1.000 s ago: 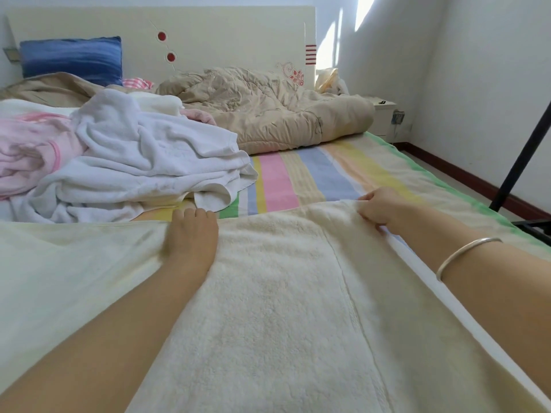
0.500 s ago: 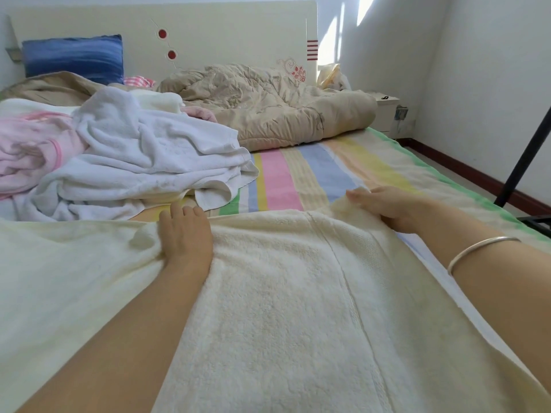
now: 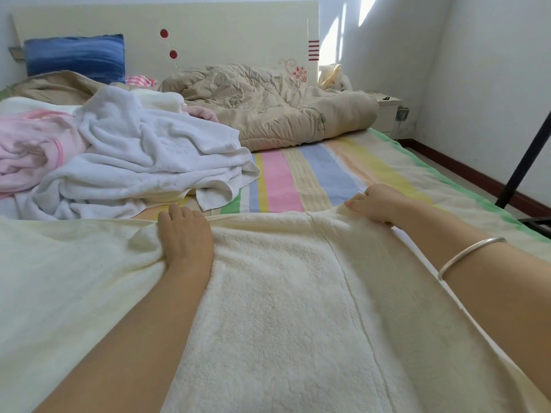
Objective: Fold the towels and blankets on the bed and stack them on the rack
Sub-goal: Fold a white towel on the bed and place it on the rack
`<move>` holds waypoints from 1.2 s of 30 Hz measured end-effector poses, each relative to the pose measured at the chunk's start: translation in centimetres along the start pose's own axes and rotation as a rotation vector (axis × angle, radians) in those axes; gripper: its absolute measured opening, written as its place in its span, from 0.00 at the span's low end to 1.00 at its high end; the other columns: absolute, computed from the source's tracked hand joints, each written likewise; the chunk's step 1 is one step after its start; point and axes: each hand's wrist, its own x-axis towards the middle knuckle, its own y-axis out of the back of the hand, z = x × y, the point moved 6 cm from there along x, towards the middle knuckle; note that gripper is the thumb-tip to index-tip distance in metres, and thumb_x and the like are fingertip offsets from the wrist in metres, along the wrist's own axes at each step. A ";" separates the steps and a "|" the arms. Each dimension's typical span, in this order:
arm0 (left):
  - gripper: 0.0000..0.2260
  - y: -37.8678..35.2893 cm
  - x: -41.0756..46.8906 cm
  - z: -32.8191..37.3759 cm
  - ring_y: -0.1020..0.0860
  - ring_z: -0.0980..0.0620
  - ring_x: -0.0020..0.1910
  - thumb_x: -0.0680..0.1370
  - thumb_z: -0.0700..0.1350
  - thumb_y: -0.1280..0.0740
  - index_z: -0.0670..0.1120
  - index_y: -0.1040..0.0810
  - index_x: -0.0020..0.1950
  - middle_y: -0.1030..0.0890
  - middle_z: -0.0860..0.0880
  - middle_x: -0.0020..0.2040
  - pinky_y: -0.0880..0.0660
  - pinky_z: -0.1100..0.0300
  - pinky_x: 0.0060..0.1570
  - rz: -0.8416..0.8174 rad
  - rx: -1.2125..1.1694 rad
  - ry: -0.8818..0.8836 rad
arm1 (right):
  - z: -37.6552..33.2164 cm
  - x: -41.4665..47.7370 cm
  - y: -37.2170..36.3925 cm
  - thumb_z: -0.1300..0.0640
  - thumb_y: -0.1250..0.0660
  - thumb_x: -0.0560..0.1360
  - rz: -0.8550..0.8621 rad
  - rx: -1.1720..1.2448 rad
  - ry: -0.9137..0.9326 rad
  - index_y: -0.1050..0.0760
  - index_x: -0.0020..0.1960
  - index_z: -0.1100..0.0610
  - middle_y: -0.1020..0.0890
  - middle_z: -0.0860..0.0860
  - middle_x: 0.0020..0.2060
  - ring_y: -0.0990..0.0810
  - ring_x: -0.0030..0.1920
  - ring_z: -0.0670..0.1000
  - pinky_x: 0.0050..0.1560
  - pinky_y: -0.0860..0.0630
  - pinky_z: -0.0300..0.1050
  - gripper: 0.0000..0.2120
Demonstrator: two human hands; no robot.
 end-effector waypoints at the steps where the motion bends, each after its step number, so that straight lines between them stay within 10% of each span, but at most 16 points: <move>1: 0.12 0.0 0.0 0.0 0.29 0.49 0.56 0.80 0.41 0.46 0.50 0.26 0.57 0.23 0.51 0.55 0.34 0.56 0.55 -0.001 -0.002 0.000 | 0.3 0.1 -0.1 0.40 0.37 0.75 -0.026 0.057 -0.019 0.23 0.55 0.62 0.19 0.59 0.51 0.19 0.48 0.59 0.52 0.21 0.51 0.25; 13: 0.15 0.2 1.1 -1.9 0.29 0.49 0.60 0.79 0.39 0.46 0.52 0.24 0.58 0.22 0.52 0.57 0.36 0.55 0.57 -0.015 0.011 -0.090 | 1.2 0.2 -1.8 0.43 0.33 0.75 -0.439 0.653 -0.119 0.27 0.63 0.56 0.17 0.54 0.55 0.18 0.54 0.55 0.58 0.23 0.54 0.22; 17: 0.14 0.4 1.7 -2.0 0.28 0.50 0.61 0.80 0.40 0.44 0.53 0.23 0.58 0.21 0.54 0.58 0.35 0.54 0.58 -0.057 0.076 -0.147 | 1.4 1.7 -1.4 0.33 0.30 0.63 -0.101 0.270 -0.130 0.25 0.57 0.60 0.19 0.56 0.53 0.19 0.51 0.58 0.56 0.22 0.54 0.35; 24: 0.11 2.7 3.7 0.1 0.27 0.51 0.59 0.79 0.43 0.42 0.53 0.23 0.57 0.21 0.53 0.57 0.35 0.55 0.57 0.050 0.036 -0.281 | 3.1 3.4 2.9 0.34 0.32 0.71 0.246 0.207 -0.096 0.20 0.45 0.63 0.18 0.58 0.42 0.20 0.43 0.59 0.42 0.26 0.46 0.29; 36: 0.12 -0.6 3.4 2.2 0.28 0.47 0.58 0.78 0.42 0.42 0.48 0.29 0.61 0.25 0.47 0.58 0.33 0.53 0.55 0.044 -0.047 -0.198 | 4.6 4.2 -0.4 0.35 0.35 0.73 0.282 -0.024 0.026 0.29 0.35 0.54 0.23 0.52 0.36 0.25 0.41 0.55 0.36 0.33 0.46 0.22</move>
